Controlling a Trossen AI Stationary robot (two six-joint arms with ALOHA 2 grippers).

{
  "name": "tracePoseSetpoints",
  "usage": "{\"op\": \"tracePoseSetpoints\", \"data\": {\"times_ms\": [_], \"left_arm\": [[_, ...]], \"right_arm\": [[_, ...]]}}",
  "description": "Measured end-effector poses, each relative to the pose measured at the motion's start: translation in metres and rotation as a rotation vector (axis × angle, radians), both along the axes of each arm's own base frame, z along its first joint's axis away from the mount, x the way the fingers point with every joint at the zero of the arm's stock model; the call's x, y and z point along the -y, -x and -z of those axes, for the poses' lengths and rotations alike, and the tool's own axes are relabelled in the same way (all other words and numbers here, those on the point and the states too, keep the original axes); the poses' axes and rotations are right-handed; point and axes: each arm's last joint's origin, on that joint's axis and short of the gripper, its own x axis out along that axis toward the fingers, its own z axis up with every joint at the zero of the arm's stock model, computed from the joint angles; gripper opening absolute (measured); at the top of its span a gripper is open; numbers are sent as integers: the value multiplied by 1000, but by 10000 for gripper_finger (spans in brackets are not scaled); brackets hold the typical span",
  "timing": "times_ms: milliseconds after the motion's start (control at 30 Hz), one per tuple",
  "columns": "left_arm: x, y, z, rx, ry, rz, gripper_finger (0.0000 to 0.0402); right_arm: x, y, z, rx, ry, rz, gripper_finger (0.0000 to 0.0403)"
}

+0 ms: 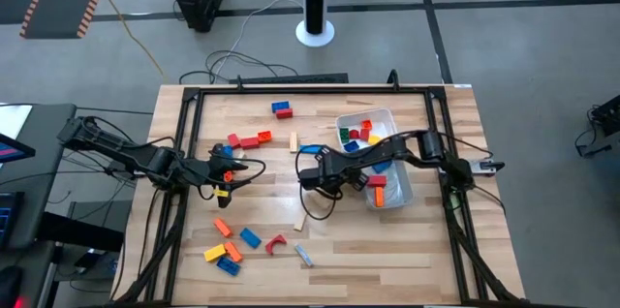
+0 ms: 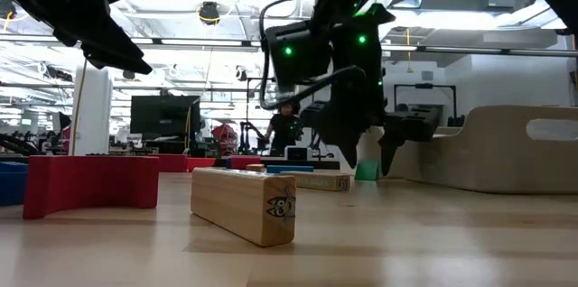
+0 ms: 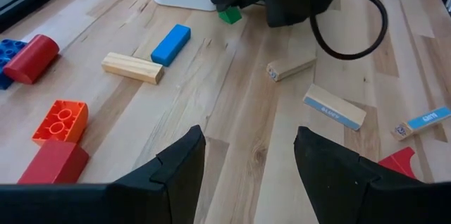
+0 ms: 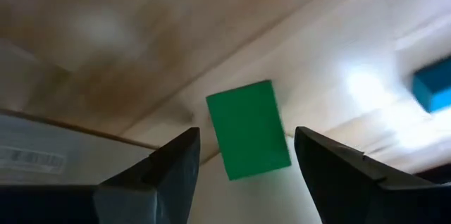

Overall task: Sort blocks by size
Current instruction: Put the small green wooden block into the white bin

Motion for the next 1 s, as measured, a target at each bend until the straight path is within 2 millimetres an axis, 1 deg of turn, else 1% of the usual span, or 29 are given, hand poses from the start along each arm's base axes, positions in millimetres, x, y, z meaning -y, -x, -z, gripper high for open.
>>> {"op": "tracePoseSetpoints", "data": {"times_ms": [100, 167, 400, 567, 667, 767, 867, 933, 1000], "left_arm": [[0, 0, 0, -1, 1, 0, 208], [0, 0, 0, -1, 0, 0, 208], [0, 0, 0, 0, 1, 1, 208], [0, 0, 0, -1, 1, 1, 208], [0, 0, 0, -1, 1, 1, 208], [0, 0, 0, -2, 1, 1, 208], [0, 0, 0, -2, 1, 1, 208], [0, 0, 0, -2, 1, 1, 208], [0, 0, 0, -1, 1, 1, 208]], "right_arm": [[2, 2, 2, -24, -3, -24, 255], [3, 0, 2, -23, 21, -49, 240], [4, -1, 2, -30, 4, -90, 154], [4, -2, 2, -19, -1, -87, 151], [-1, -4, 2, 6, 7, -90, 155], [-5, -12, -7, 80, 36, -62, 163], [-8, -19, -24, 154, 71, -32, 159], [-9, -22, -41, 222, 107, -6, 155], [-5, -22, -60, 302, 147, 52, 154]]}}
